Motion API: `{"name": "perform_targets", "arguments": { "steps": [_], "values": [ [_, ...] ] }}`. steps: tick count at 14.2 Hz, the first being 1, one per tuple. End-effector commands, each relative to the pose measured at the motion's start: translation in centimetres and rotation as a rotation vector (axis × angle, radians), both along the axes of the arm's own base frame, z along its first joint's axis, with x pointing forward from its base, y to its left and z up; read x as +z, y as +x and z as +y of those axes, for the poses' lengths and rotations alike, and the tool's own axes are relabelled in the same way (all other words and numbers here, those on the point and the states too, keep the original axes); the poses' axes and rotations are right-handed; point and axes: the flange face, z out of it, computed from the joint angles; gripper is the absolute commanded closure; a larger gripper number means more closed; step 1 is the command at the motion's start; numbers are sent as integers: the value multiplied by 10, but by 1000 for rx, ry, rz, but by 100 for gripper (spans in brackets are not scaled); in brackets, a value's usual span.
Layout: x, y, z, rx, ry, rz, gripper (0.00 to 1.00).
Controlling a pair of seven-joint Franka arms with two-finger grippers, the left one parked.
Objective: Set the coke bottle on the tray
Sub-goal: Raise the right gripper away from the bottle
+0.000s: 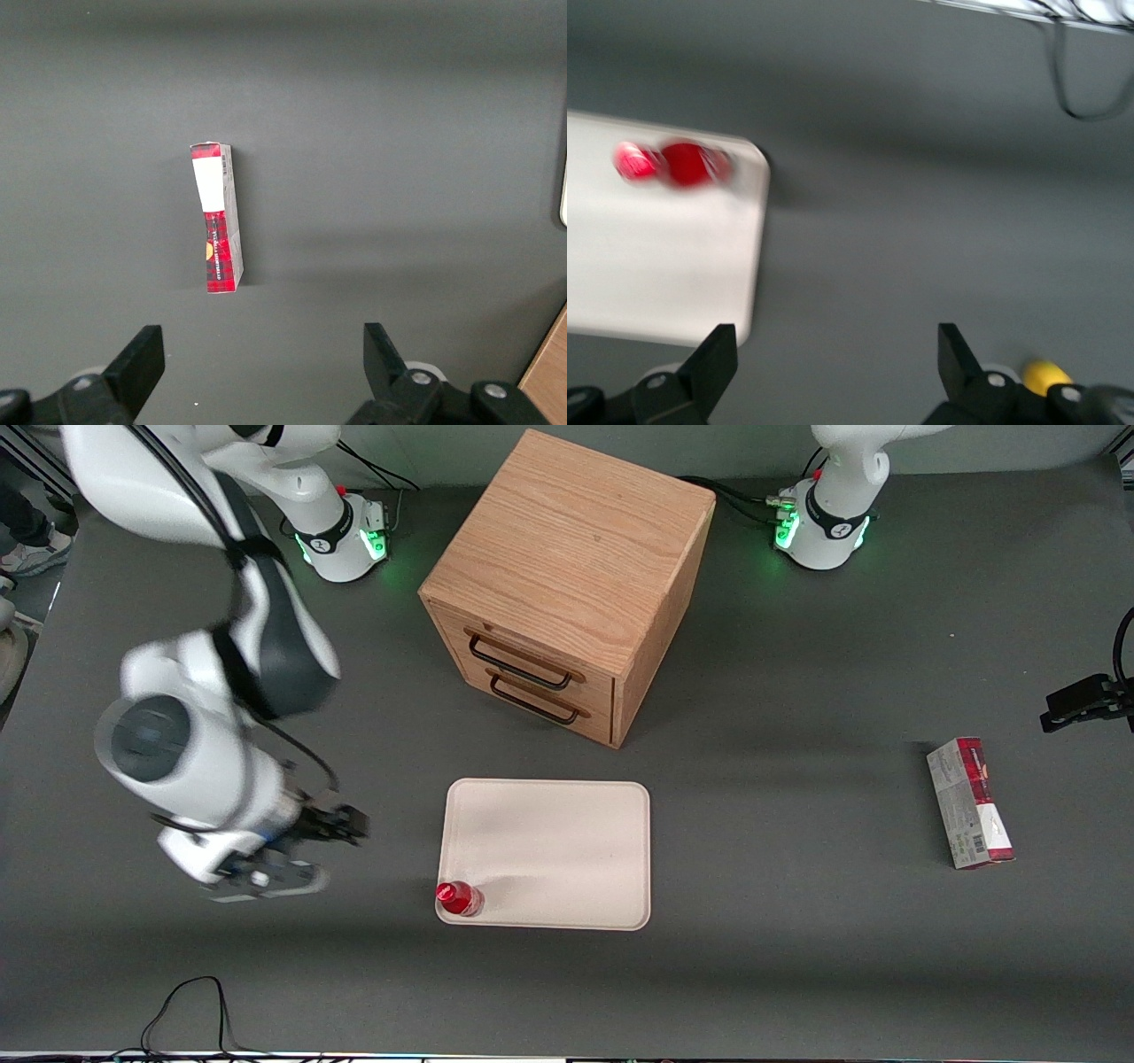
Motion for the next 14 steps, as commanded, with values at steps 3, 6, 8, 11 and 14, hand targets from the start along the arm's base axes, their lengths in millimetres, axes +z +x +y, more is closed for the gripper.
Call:
{"name": "perform_targets", "arguments": {
  "steps": [3, 6, 8, 11, 14],
  "values": [
    [82, -110, -86, -101, 125, 10, 0],
    [97, -153, -103, -121, 137, 18, 0],
    [96, -157, -110, -135, 137, 34, 0],
    [98, -157, -110, -139, 136, 31, 0],
    [99, -157, -111, -137, 128, 28, 0]
  ]
}}
